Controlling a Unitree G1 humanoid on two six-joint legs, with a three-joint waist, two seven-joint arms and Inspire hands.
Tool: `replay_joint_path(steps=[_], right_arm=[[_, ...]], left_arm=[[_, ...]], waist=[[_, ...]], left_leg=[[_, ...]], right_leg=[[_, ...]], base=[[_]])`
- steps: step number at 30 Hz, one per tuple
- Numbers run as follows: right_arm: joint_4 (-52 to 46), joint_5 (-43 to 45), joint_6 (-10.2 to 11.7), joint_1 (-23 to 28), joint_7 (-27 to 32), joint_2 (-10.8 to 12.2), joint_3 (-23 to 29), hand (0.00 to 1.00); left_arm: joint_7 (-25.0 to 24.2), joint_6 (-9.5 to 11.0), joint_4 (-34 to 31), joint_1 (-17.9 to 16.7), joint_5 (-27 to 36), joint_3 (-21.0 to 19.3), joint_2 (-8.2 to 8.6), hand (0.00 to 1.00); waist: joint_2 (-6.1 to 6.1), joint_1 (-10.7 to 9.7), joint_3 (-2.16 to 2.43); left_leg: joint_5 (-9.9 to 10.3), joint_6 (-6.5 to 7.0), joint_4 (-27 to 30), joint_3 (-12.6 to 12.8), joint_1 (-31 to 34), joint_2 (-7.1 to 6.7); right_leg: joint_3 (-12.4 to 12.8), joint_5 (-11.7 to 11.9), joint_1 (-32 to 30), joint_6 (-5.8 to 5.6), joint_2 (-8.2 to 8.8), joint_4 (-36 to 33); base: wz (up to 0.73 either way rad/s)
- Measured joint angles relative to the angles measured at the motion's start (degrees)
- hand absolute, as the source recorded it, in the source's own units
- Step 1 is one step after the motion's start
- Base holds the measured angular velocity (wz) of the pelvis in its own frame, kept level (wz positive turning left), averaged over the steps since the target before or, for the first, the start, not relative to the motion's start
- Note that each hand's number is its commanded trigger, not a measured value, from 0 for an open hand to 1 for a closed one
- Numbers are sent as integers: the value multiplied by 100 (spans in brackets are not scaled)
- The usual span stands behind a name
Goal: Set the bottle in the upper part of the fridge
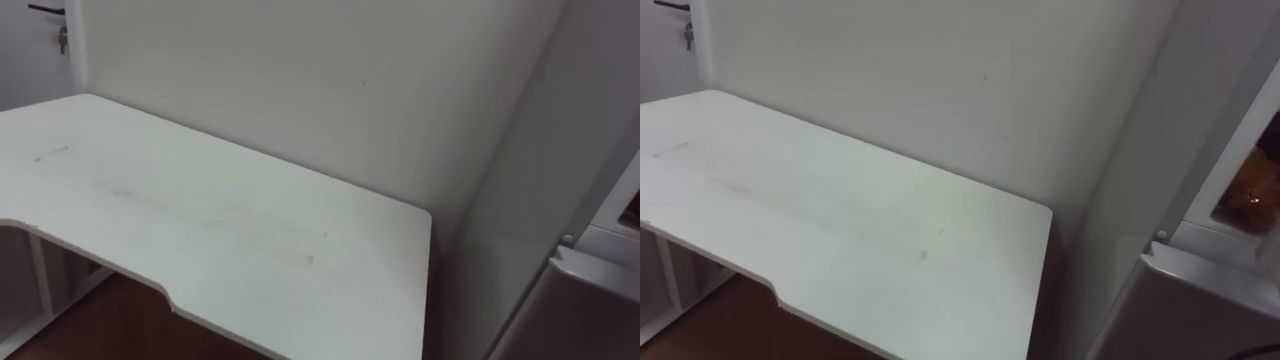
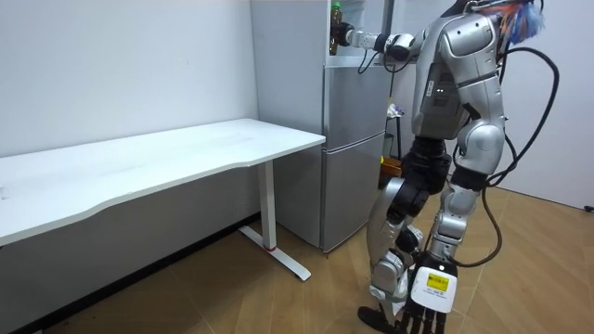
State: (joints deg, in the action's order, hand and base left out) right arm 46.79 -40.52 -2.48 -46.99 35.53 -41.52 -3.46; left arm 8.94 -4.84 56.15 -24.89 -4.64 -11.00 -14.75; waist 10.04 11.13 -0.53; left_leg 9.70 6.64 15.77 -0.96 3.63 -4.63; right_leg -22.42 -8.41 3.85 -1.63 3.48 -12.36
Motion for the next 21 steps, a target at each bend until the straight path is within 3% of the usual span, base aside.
replay_joint_path(steps=[7, 14, 21], right_arm=[[130, -153, 11, 0, -486, -37, -101, 0], [311, -155, -13, 1, -858, -44, -207, 0], [563, -189, -12, 0, -1124, -47, -207, 0]], left_arm=[[0, -6, -157, -4, 0, 0, -7, 0], [-70, -20, -160, -21, 42, 2, -35, 0], [-120, -19, -171, -19, 47, 5, -58, 0]], waist=[[-20, 18, -4], [-58, -3, 32], [-56, -11, 37]], left_leg=[[34, -10, 166, -56, 129, 17], [13, -45, 187, -63, 171, 19], [4, -59, 183, -82, 141, 14]], right_leg=[[118, -14, -2, 44, -69, 71], [87, -25, -30, 93, -72, 73], [38, -20, 13, 102, -68, 76]], base=[[4], [1], [0]])
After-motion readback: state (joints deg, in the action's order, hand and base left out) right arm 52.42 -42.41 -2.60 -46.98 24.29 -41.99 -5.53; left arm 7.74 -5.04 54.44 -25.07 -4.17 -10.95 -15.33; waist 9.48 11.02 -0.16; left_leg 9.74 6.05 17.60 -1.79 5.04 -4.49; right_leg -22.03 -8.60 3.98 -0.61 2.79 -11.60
